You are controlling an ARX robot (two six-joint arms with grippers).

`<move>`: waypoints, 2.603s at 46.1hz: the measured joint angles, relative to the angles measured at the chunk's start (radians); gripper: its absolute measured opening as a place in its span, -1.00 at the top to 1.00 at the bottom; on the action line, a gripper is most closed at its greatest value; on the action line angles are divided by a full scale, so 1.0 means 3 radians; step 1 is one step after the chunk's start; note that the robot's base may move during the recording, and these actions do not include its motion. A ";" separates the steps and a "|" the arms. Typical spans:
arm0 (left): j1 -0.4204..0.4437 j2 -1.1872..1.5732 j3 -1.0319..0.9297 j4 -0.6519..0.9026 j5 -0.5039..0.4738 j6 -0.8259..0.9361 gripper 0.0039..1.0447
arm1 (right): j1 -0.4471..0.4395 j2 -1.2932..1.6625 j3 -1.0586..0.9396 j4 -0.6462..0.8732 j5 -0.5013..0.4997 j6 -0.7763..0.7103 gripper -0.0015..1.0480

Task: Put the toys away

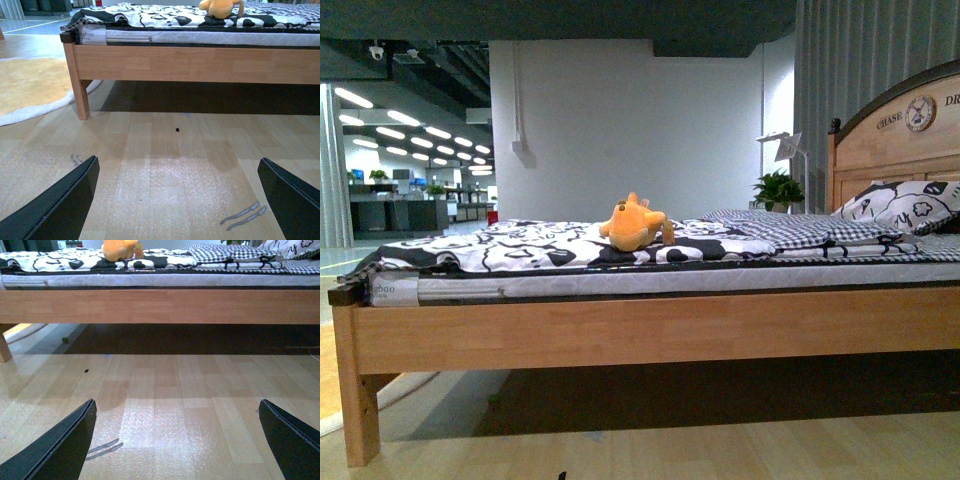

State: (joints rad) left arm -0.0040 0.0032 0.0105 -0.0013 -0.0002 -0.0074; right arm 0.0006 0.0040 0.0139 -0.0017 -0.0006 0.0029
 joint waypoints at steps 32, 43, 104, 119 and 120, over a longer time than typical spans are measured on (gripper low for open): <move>-0.0001 0.0000 0.0000 0.0000 0.0000 0.0000 -0.89 | 0.0000 0.0000 0.0000 0.0000 0.0000 0.0000 -0.87; -0.0001 0.0000 0.0000 0.0000 0.0001 0.0000 -0.89 | 0.0000 0.0000 -0.0001 0.0000 0.0001 0.0000 -0.87; -0.0001 0.0000 0.0000 0.0000 0.0000 0.0000 -0.89 | 0.0000 0.0000 -0.0001 0.0000 0.0000 0.0000 -0.87; -0.0001 0.0000 0.0000 0.0000 0.0000 0.0000 -0.89 | 0.0000 0.0000 -0.0001 0.0000 -0.0001 0.0000 -0.87; 0.0000 0.0000 0.0000 0.0000 0.0000 0.0000 -0.89 | 0.0000 0.0000 -0.0001 0.0000 -0.0001 0.0000 -0.87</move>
State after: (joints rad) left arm -0.0040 0.0032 0.0105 -0.0013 -0.0002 -0.0074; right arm 0.0006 0.0040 0.0135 -0.0017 -0.0010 0.0029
